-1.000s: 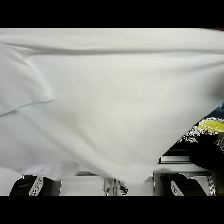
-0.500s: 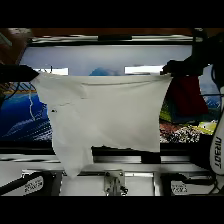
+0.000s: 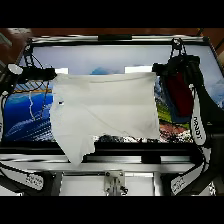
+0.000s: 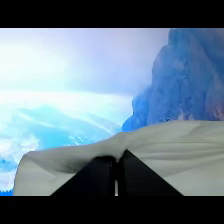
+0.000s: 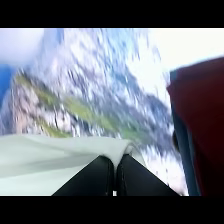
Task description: Fold the shirts.
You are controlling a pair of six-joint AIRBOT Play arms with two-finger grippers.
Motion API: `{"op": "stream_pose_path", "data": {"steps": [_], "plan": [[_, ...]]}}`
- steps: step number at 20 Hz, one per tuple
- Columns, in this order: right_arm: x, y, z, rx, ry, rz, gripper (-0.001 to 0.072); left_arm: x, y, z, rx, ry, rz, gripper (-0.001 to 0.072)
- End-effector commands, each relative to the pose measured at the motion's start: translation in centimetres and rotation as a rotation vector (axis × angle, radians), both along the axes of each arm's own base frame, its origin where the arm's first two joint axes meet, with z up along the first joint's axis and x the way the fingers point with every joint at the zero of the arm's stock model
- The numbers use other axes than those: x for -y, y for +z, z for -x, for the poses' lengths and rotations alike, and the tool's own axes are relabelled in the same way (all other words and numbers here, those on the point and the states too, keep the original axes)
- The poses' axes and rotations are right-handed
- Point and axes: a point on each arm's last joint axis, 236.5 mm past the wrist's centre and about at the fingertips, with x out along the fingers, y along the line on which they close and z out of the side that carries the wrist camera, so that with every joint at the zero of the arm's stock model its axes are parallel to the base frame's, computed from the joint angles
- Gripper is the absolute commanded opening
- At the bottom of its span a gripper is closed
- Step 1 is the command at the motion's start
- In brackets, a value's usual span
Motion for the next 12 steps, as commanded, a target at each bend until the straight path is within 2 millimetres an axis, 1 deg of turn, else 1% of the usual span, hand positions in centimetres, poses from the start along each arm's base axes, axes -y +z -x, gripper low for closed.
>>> {"op": "stream_pose_path", "data": {"steps": [1, 3, 4, 6, 7, 8, 9, 10, 11, 12], "plan": [[-0.1, -1.7, -1.7, 0.035, -0.051, -0.045, 0.0057, -0.1, -2.6, -1.4, -0.010, 0.040, 0.042, 0.0039], [-0.4, -4.4, -0.2, -0.071, -0.041, -0.050, 0.0056, 0.5, -4.4, -0.3, -0.077, 0.006, 0.052, 0.0040], [-0.5, -5.2, 0.9, -0.128, -0.035, -0.048, 0.0056, 0.6, -4.8, 0.4, -0.109, -0.012, 0.061, 0.0039], [-0.3, -5.5, 3.3, -0.225, -0.001, -0.016, 0.0057, 1.0, -5.2, 2.4, -0.186, -0.063, 0.083, 0.0039], [0.2, -5.4, 4.7, -0.273, 0.029, 0.022, 0.0056, 1.4, -5.0, 3.9, -0.226, -0.113, 0.087, 0.0039], [0.7, -5.1, 6.4, -0.330, 0.058, 0.060, 0.0056, 1.4, -5.0, 5.3, -0.266, -0.160, 0.064, 0.0038], [1.2, -5.0, 8.0, -0.389, 0.067, 0.087, 0.0056, 0.6, -5.1, 6.8, -0.313, -0.190, 0.009, 0.0038], [1.5, -5.0, 9.6, -0.451, 0.072, 0.099, 0.0056, -0.6, -5.5, 8.4, -0.379, -0.188, -0.052, 0.0038], [1.4, -5.3, 10.6, -0.497, 0.076, 0.097, 0.0056, -1.5, -6.2, 9.7, -0.450, -0.168, -0.083, 0.0038], [1.3, -5.8, 11.2, -0.531, 0.080, 0.093, 0.0057, -1.8, -7.0, 10.9, -0.513, -0.158, -0.082, 0.0038]]}}
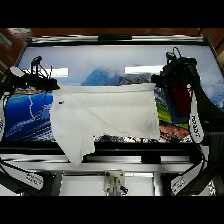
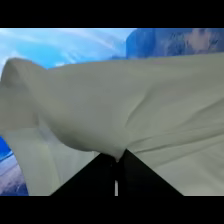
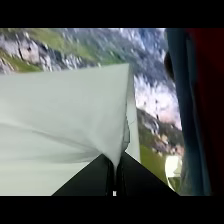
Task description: Fold the shirts.
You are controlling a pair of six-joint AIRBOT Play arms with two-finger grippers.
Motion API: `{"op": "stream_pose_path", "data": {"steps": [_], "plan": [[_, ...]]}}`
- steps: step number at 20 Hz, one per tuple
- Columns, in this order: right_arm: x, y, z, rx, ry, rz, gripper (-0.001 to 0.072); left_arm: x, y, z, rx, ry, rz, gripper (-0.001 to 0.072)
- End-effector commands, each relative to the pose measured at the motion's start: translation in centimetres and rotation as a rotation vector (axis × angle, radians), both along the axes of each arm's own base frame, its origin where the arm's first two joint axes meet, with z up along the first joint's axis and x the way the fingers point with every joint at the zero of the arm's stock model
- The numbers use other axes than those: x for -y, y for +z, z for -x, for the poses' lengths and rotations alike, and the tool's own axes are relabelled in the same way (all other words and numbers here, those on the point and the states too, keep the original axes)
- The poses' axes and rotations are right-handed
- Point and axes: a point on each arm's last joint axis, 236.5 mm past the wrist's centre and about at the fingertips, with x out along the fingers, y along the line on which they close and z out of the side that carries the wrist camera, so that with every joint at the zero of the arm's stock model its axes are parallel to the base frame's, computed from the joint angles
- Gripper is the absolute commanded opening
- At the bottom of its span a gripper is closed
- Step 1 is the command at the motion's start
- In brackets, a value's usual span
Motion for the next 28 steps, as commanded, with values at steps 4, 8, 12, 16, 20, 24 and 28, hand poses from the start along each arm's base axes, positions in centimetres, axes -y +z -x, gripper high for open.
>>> {"op": "stream_pose_path", "data": {"steps": [4, 8, 12, 16, 20, 24, 28], "plan": [[-0.3, -3.3, 5.4, -0.272, -0.001, -0.008, 0.0056, -0.8, -3.6, 7.2, -0.338, -0.052, -0.049, 0.0038], [-1.1, -4.5, 6.1, -0.324, -0.025, -0.044, 0.0056, -0.9, -3.8, 6.9, -0.343, -0.010, -0.041, 0.0038], [-1.0, -4.5, 7.0, -0.361, -0.027, -0.042, 0.0108, -0.6, -5.0, 7.4, -0.402, 0.039, -0.016, 0.0046], [-0.3, -2.0, 7.8, -0.353, -0.011, -0.010, 0.0464, 1.0, -2.4, 7.5, -0.394, 0.033, 0.062, 0.0468], [2.2, 1.9, 11.6, -0.440, 0.038, 0.067, 0.0466, 2.0, 1.7, 10.5, -0.412, -0.012, 0.091, 0.0467], [3.5, 2.2, 16.7, -0.493, 0.015, -0.005, 0.0466, 1.6, -0.7, 19.5, -0.511, 0.051, 0.133, 0.0468], [5.0, 0.9, 22.7, -0.494, -0.058, -0.036, 0.0429, 0.3, -3.3, 27.8, -0.547, 0.123, 0.184, 0.0468]]}}
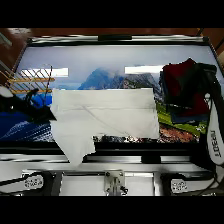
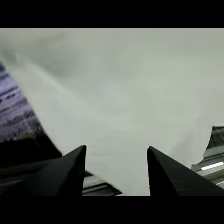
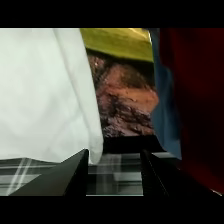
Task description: Fold the shirts.
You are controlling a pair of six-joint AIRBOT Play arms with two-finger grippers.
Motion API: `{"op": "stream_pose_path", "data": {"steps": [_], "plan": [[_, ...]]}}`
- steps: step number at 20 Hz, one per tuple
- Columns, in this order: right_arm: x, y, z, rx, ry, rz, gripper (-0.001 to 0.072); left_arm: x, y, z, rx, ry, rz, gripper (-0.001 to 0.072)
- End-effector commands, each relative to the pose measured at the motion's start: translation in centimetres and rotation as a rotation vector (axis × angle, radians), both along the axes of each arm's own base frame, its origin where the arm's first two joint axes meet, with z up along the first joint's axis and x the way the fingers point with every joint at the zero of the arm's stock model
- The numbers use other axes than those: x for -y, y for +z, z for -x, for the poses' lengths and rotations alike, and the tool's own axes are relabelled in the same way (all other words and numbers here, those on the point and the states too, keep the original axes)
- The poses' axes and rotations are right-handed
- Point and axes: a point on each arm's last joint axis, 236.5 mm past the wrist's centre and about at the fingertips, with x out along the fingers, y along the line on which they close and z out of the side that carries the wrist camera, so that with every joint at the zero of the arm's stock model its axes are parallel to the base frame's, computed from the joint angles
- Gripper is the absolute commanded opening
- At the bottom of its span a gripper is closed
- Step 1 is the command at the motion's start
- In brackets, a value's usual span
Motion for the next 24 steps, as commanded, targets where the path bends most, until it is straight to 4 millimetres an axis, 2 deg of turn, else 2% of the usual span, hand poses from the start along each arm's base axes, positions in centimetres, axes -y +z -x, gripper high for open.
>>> {"op": "stream_pose_path", "data": {"steps": [1, 3, 7, 8, 12, 14, 15, 16, 17, 18, 19, 21, 24], "plan": [[1.0, -0.7, 4.6, 0.013, -0.051, -0.016, 0.0429, -0.3, -1.9, 6.4, -0.018, 0.054, 0.040, 0.0468], [1.4, -0.4, 5.3, 0.048, -0.078, -0.017, 0.0429, -0.1, -3.1, 7.8, -0.043, 0.092, 0.052, 0.0468], [0.9, 0.2, 5.0, 0.080, -0.097, -0.049, 0.0429, 1.8, -4.7, 9.3, -0.065, 0.019, 0.055, 0.0479], [0.4, 0.2, 4.6, 0.094, -0.104, -0.067, 0.0429, 2.2, -5.1, 9.4, -0.061, 0.004, 0.047, 0.0503], [0.2, 0.2, 3.7, 0.126, -0.134, -0.076, 0.0430, 2.9, -6.3, 8.2, -0.036, 0.030, -0.003, 0.0502], [0.2, 0.2, 3.7, 0.126, -0.134, -0.075, 0.0436, 3.7, -6.6, 8.6, -0.054, -0.001, 0.002, 0.0492], [0.2, 0.2, 3.7, 0.125, -0.136, -0.074, 0.0459, 4.0, -6.8, 8.8, -0.066, -0.014, 0.006, 0.0395], [0.1, -0.1, 3.8, 0.122, -0.138, -0.078, 0.0460, 4.3, -7.0, 9.0, -0.084, -0.009, 0.009, 0.0201], [-0.4, -0.6, 4.3, 0.107, -0.132, -0.100, 0.0530, 4.4, -7.1, 9.1, -0.093, -0.005, 0.013, 0.0168], [-1.5, -1.3, 5.1, 0.085, -0.112, -0.145, 0.0640, 4.5, -7.1, 9.1, -0.094, -0.006, 0.013, 0.0087], [-2.5, -2.2, 6.0, 0.058, -0.107, -0.189, 0.0639, 4.4, -7.0, 9.1, -0.093, -0.006, 0.014, 0.0040], [-4.1, -4.2, 7.5, 0.021, -0.136, -0.243, 0.0639, 4.3, -7.0, 8.9, -0.088, -0.003, 0.012, 0.0040], [-5.5, -6.6, 8.2, 0.031, -0.191, -0.288, 0.0639, 4.4, -6.8, 9.0, -0.091, -0.006, 0.015, 0.0039]]}}
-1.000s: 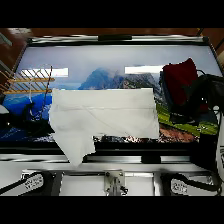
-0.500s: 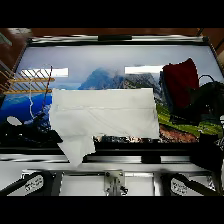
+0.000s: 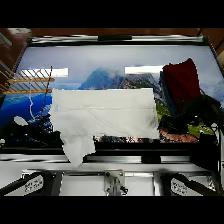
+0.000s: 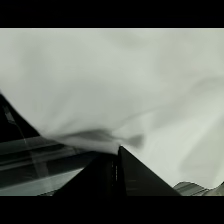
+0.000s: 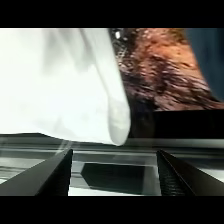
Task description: Fold the shirts.
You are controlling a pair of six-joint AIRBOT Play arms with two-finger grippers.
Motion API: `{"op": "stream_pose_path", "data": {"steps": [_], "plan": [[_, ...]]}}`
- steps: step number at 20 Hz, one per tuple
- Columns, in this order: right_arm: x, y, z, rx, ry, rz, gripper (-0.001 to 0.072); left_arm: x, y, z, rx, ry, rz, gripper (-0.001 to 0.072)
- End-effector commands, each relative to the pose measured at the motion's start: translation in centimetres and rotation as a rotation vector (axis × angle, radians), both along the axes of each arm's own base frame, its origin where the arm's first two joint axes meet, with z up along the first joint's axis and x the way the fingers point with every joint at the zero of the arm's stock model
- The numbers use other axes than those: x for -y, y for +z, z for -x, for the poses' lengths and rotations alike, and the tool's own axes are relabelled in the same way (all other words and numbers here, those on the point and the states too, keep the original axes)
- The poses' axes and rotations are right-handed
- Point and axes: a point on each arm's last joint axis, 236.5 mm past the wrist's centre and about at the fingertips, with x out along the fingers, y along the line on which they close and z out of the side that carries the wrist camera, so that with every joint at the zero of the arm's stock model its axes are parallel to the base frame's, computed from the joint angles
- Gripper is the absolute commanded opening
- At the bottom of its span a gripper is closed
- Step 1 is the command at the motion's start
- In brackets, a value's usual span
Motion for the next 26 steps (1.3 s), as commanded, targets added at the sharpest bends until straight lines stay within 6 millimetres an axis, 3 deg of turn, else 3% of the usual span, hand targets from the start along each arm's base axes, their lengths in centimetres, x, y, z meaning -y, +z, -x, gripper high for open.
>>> {"op": "stream_pose_path", "data": {"steps": [1, 8, 10, 12, 13, 14, 15, 16, 18, 21, 26], "plan": [[-1.6, -2.3, 0.8, 0.008, -0.045, -0.056, 0.0638, 0.0, 0.1, 0.0, -0.004, -0.002, 0.002, 0.0039], [-2.2, -4.5, 0.6, -0.016, -0.100, -0.076, 0.0636, 0.0, 0.5, -0.1, 0.009, -0.005, 0.000, 0.0039], [-2.6, -5.0, 0.2, -0.013, -0.109, -0.080, 0.0435, 0.0, 0.8, -0.2, 0.023, -0.010, -0.001, 0.0039], [-3.5, -5.2, 0.2, -0.005, -0.075, -0.074, 0.0424, 0.0, 1.1, -0.4, 0.043, -0.013, -0.006, 0.0039], [-3.8, -5.2, 0.4, -0.005, -0.045, -0.066, 0.0241, -0.1, 1.3, -0.6, 0.050, -0.016, -0.007, 0.0040], [-4.1, -5.2, 0.6, -0.009, -0.026, -0.062, 0.0105, -0.1, 1.5, -0.9, 0.059, -0.016, -0.009, 0.0039], [-4.2, -5.1, 0.6, -0.012, -0.020, -0.067, 0.0056, -0.3, 1.8, -1.5, 0.075, -0.017, -0.012, 0.0039], [-4.2, -4.7, 0.4, 0.002, -0.001, -0.071, 0.0056, -0.5, 2.5, -2.3, 0.097, -0.021, -0.016, 0.0039], [-3.7, -3.0, -1.5, 0.081, 0.020, -0.066, 0.0056, -1.0, 4.6, -4.9, 0.176, -0.049, -0.027, 0.0039], [-3.5, -0.3, -6.0, 0.232, -0.006, -0.040, 0.0055, -2.3, 8.4, -10.1, 0.313, -0.042, -0.066, 0.0037], [-3.2, 2.6, -14.3, 0.422, -0.039, -0.004, 0.0055, -3.9, 9.6, -16.9, 0.340, -0.026, -0.069, 0.0037]]}}
